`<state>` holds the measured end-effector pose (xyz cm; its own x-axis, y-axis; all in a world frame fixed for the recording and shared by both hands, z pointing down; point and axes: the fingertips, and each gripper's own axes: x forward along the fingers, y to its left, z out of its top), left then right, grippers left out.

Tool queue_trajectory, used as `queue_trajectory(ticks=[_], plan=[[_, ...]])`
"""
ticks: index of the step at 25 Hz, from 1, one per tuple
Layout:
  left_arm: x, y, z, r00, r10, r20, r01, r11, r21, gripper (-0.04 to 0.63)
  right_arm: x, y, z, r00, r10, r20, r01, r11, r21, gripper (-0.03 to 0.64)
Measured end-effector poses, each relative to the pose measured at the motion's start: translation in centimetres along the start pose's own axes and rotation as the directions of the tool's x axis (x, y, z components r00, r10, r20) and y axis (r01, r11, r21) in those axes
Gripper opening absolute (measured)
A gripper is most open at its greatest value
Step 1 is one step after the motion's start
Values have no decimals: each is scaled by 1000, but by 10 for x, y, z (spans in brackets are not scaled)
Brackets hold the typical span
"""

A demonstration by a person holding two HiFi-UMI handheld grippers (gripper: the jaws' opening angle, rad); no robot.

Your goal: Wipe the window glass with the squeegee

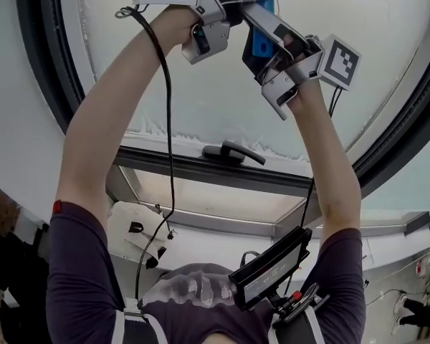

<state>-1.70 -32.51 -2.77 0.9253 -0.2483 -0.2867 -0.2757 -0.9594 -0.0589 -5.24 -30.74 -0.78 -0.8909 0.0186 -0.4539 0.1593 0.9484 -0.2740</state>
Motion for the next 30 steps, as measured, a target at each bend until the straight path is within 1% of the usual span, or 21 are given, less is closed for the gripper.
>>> queue_trajectory(ticks=[3,5,9,12,14,16,18,20,21,23,25,27,30], plan=[[-8,1,-11,1000,-1,9,1,999,-34,187,4,15,1,1000,10,15,-10,1000,3,115],[-13,1,-19,1000,-2,14,3,998,-56,187,3,18,-8,999,14,40,-14,1000,7,115],[-22,3,-33,1000,-4,23,6,995,-97,187,-10,-8,-55,995,8,103,-11,1000,24,115],[-28,3,-40,999,5,32,-1,993,-119,189,-13,-23,-77,998,-2,69,-1,999,45,114],[-30,4,-40,999,24,40,-19,992,-123,202,-11,-24,-79,999,-11,44,9,998,57,114],[-32,4,-37,998,53,40,-48,992,-117,204,-9,-21,-77,998,-5,61,1,998,60,114],[-31,2,-36,998,59,26,-56,994,-92,209,-10,-19,-75,996,10,92,-14,999,46,114],[-29,1,-36,999,43,1,-43,997,-64,210,-13,-18,-73,993,30,110,-34,999,30,114],[-28,0,-38,1000,28,-9,-28,997,-69,210,-14,-18,-73,993,41,110,-44,999,23,114],[-26,-4,-37,1000,-20,-4,19,995,-102,209,-16,-19,-73,994,54,91,-56,998,17,114],[-24,-5,-37,998,-56,20,58,988,-140,196,-19,-22,-76,997,41,65,-42,999,16,115],[-24,-3,-39,998,-58,40,64,984,-168,189,-22,-25,-79,998,22,61,-24,999,21,115],[-24,0,-39,998,-49,51,57,981,-187,187,-21,-25,-79,995,22,95,-26,999,41,115]])
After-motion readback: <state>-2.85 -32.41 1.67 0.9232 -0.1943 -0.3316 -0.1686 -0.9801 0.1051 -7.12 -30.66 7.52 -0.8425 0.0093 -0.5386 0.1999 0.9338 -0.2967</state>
